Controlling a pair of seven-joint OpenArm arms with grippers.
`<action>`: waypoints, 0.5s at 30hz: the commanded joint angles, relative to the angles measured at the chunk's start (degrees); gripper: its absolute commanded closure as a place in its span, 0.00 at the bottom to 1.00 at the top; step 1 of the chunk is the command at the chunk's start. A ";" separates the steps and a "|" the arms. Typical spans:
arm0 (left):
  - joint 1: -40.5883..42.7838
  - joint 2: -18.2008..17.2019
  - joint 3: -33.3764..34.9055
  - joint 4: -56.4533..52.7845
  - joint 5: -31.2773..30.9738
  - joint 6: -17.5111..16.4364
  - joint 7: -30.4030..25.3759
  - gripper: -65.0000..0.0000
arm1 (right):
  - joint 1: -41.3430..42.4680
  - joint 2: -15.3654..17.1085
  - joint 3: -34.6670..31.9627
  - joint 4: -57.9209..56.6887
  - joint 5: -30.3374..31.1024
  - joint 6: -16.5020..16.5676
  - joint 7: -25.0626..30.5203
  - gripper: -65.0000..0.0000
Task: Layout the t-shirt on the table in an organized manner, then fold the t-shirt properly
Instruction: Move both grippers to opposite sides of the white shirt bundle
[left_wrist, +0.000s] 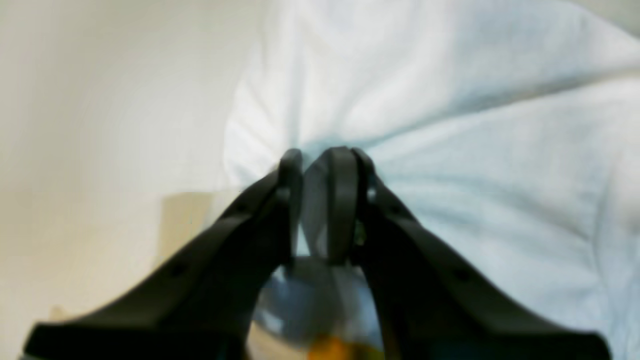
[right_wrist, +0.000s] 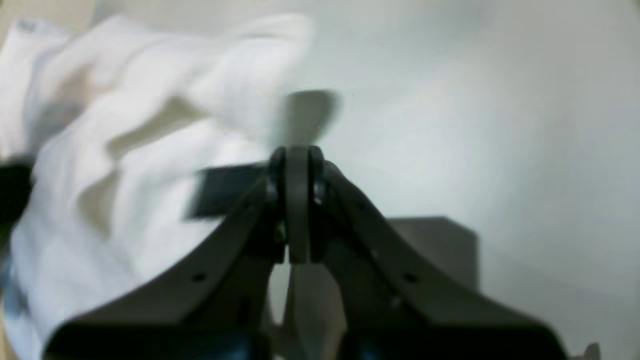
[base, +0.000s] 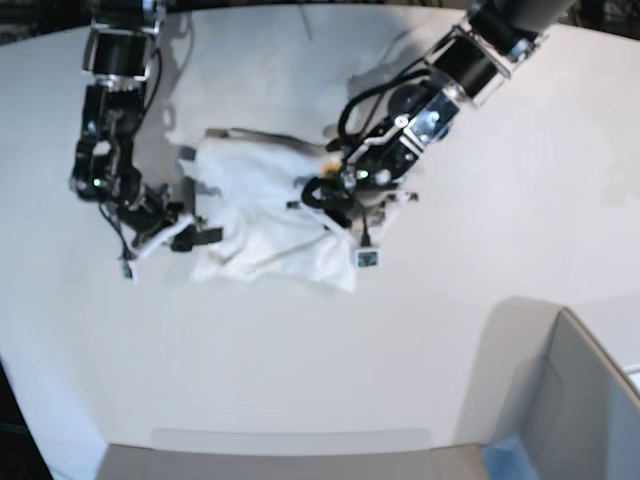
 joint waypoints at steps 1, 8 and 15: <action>1.80 -0.33 -1.16 2.36 -0.72 0.49 2.20 0.89 | 2.86 0.37 0.04 -0.48 1.13 0.52 1.44 1.00; 5.84 -0.41 -2.40 14.22 -0.37 0.49 2.46 0.90 | 4.53 0.45 0.04 6.64 1.13 0.52 0.82 1.00; 2.77 -0.15 -9.69 19.23 -0.37 0.49 1.85 0.90 | -9.18 -1.48 -0.05 33.37 1.48 0.52 -13.24 1.00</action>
